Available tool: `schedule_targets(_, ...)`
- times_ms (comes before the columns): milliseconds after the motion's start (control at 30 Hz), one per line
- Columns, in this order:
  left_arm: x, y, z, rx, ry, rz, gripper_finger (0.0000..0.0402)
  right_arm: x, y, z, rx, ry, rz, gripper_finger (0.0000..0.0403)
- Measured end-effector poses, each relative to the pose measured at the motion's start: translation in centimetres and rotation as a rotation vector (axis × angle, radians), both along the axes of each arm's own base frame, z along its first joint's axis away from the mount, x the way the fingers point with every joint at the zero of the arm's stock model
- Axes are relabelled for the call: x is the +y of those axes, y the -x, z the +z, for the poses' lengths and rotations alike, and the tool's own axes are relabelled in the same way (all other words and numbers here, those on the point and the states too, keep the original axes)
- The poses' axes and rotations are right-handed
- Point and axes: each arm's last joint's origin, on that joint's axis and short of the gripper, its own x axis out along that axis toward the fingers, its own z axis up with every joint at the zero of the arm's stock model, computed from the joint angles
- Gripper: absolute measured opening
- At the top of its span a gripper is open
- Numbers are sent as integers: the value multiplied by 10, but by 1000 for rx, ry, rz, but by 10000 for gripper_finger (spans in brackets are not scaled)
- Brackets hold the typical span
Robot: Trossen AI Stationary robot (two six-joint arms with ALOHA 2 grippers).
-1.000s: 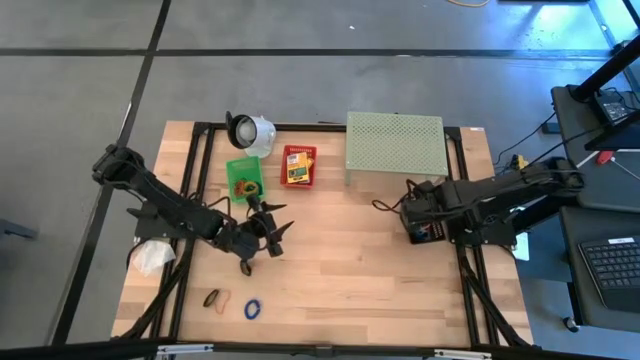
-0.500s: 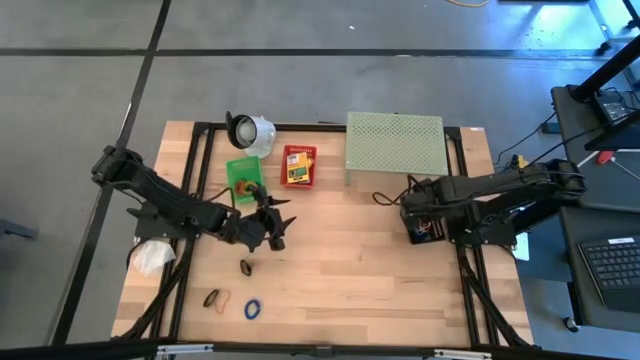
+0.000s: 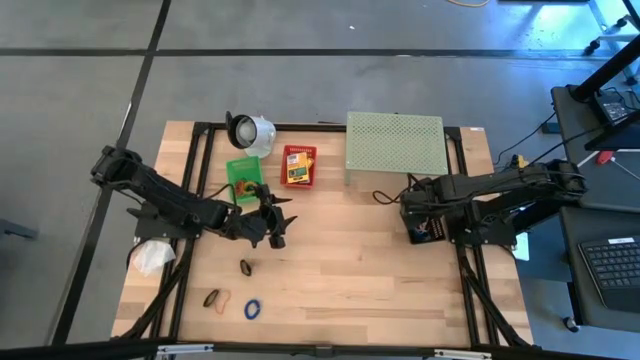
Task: Pick & Place Office Desk Supplies
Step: Put the blue spring keychain into the green basket
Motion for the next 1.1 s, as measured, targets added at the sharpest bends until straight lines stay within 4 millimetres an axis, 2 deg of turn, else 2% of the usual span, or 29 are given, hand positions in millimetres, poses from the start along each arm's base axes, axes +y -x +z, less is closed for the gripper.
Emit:
schedule_targets(200, -5, 2, 8, -15, 117, -146, 235, 2, -5, 9, -31, 22, 61, 205)
schedule_targets(333, -19, 7, 14, 23, 365, -431, 235, 10, -15, 28, -106, 50, 133, 187)
schedule_targets(400, -29, 9, 18, 80, 486, -505, 235, 16, -20, 39, -150, 59, 172, 181)
schedule_targets(533, -51, 15, 33, 221, 583, -496, 235, 26, -27, 54, -231, 89, 249, 177)
schedule_targets(700, -76, 23, 47, 354, 545, -408, 235, 38, -35, 59, -349, 130, 291, 176)
schedule_targets(800, -88, 27, 40, 454, 467, -343, 235, 45, -40, 60, -408, 147, 310, 176)
schedule_targets(933, -106, 26, 21, 563, 414, -345, 235, 54, -45, 62, -479, 159, 353, 176)
schedule_targets(1100, -127, 17, -5, 721, 459, -330, 235, 64, -48, 65, -553, 166, 379, 176)
